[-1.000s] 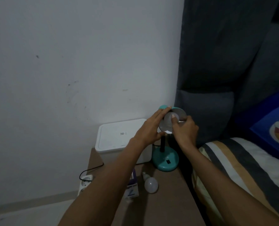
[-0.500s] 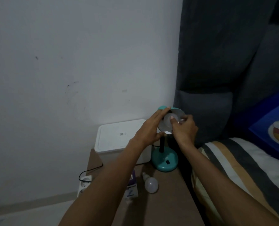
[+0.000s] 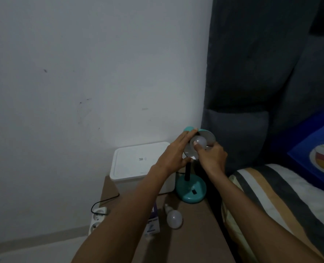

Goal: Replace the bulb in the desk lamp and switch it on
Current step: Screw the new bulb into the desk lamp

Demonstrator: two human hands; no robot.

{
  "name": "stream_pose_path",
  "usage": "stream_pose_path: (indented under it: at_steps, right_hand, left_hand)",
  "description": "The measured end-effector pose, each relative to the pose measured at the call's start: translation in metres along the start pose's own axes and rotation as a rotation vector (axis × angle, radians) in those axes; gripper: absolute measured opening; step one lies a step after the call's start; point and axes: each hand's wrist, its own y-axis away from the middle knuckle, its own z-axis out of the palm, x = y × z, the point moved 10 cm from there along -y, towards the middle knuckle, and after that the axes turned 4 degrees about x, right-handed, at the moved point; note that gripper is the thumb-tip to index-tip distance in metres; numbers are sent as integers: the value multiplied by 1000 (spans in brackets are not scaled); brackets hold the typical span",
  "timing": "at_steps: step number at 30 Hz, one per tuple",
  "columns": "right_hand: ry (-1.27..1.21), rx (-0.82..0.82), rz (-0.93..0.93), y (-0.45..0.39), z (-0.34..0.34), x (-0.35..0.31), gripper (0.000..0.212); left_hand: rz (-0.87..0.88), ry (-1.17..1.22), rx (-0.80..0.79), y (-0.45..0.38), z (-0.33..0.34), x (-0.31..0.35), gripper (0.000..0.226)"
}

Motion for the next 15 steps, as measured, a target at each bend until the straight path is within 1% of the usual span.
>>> stream_pose_path:
  at_steps: [2,4,6,7,9,11,13,15]
  right_hand:
    - [53,-33,-7,0,-2,-3,48]
    - [126,-35,-43,1,-11,-11,48]
    - [176,4,-137,3,-23,-30,45]
    - [180,22,-199,5,-27,-43,42]
    - [144,42,-319,13,-28,-69,38]
    - [81,38,-425,26,-19,-92,36]
    - [58,-11,-492,41,1,-106,38]
    - [67,-103,-505,54,30,-107,42]
  left_hand:
    - [-14,0,-20,0,1,0,98]
    - [-10,-12,-65,-1,2,-2,106]
    - [-13,-47,-104,0,0,-1,116]
    - [-16,-51,-97,2,-4,1,118]
    - [-45,-18,-37,10,-19,2,115]
    - [-116,18,23,22,-37,-2,111]
    - [-202,9,67,38,-54,-16,106]
    - [-292,-31,126,59,-71,-37,100]
